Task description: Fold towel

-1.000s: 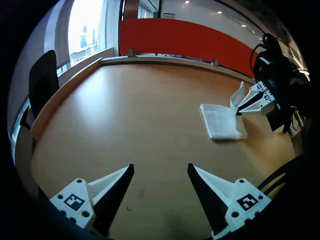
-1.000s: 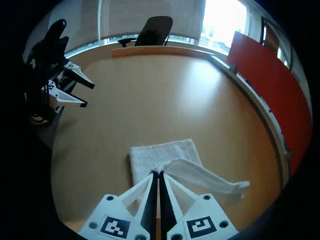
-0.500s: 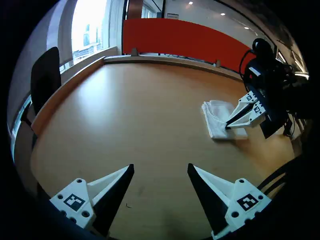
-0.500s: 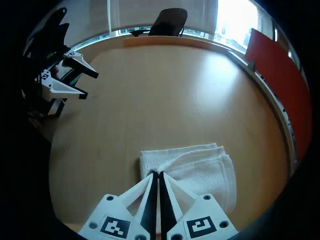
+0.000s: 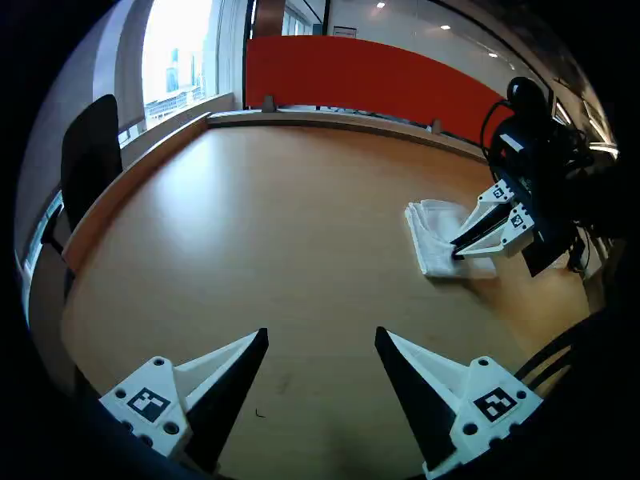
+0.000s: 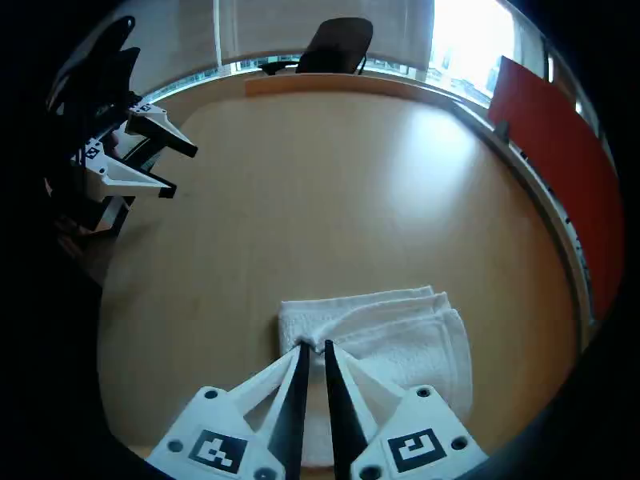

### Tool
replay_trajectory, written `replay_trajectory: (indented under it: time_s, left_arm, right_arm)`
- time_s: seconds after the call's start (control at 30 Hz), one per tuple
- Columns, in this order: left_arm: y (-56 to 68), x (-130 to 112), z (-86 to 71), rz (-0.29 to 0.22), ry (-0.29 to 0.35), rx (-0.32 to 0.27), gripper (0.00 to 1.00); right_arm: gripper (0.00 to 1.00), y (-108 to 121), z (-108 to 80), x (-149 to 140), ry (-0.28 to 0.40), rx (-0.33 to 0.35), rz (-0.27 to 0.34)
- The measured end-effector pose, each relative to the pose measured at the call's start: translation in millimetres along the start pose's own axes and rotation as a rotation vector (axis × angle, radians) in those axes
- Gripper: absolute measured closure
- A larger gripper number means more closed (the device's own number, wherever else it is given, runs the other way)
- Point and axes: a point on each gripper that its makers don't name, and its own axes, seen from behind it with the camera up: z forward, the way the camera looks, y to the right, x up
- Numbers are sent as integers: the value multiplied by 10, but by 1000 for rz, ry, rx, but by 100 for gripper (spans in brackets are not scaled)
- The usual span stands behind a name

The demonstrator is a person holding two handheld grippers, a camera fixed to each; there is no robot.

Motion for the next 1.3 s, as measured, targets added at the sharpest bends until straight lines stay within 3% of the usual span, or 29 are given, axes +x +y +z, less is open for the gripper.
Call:
replay_trajectory:
  time_s: [0.2,0.37,0.77,1.3]
  left_arm:
    - [1,9,-4,2,1,0,1]
    - [7,18,-4,1,1,0,1]
    - [25,52,16,8,5,-5,1]
    - [18,91,11,21,6,-9,1]
  right_arm:
    - [42,-6,-44,-11,5,7,15]
    - [16,18,-84,-1,19,-11,22]
    - [15,44,-183,-77,35,-58,63]
    - [15,47,-384,-466,14,-139,163]
